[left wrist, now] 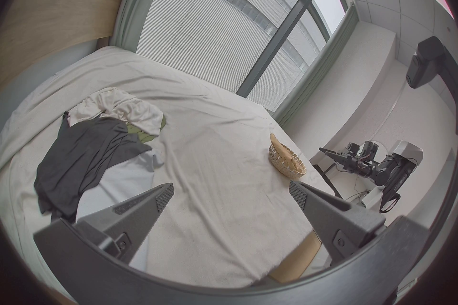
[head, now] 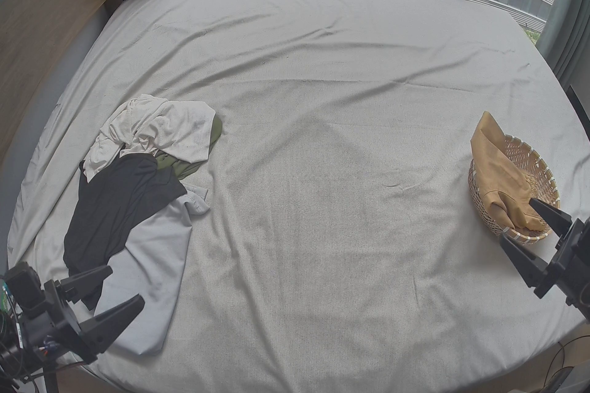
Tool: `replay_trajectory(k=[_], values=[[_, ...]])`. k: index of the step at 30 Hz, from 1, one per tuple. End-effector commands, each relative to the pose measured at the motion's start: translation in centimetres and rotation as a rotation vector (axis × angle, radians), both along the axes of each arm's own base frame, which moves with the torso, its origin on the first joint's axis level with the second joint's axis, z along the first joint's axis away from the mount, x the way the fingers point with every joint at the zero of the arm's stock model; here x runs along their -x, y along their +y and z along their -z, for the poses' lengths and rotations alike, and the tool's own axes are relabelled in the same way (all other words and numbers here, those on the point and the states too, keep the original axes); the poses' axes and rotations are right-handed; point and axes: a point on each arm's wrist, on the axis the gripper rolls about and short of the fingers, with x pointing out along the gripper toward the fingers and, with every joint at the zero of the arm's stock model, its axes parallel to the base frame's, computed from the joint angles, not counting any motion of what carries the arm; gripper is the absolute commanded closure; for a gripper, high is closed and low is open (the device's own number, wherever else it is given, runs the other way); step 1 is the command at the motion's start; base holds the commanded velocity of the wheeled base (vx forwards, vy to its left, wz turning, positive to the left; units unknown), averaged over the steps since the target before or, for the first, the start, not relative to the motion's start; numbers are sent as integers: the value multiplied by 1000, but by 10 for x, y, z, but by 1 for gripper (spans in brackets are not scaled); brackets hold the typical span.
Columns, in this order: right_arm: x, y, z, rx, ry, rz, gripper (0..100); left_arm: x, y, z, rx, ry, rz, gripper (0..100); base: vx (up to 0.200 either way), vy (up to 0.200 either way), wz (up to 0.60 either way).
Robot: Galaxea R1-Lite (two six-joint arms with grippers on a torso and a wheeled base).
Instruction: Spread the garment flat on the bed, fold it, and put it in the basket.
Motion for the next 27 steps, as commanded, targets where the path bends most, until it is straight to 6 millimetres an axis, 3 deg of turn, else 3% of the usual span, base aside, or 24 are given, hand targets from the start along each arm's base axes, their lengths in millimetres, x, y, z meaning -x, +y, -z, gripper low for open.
replay_trajectory(k=[1, 5, 6, 14, 18, 27], values=[[41, -18, -1, -43, -79, 98, 0, 40, 13, 6, 29, -85, -14, 0, 0, 0, 0], [58, -24, 3, -46, -96, 140, 0, 51, 17, 13, 28, -78, -18, 0, 0, 0, 0], [71, -27, 10, -42, -90, 170, 0, 59, 20, 21, 23, -68, -24, 0, 0, 0, 0], [116, -32, 54, -28, -30, 213, 0, 85, 30, 42, 17, -82, -90, 0, 0, 0, 0], [119, -33, 62, -37, 3, 229, 0, 92, 33, 49, 17, -111, -157, 0, 0, 0, 0], [118, -37, 70, -81, 123, 455, 0, 94, 36, 50, -11, -147, -300, 0, 0, 0, 0]])
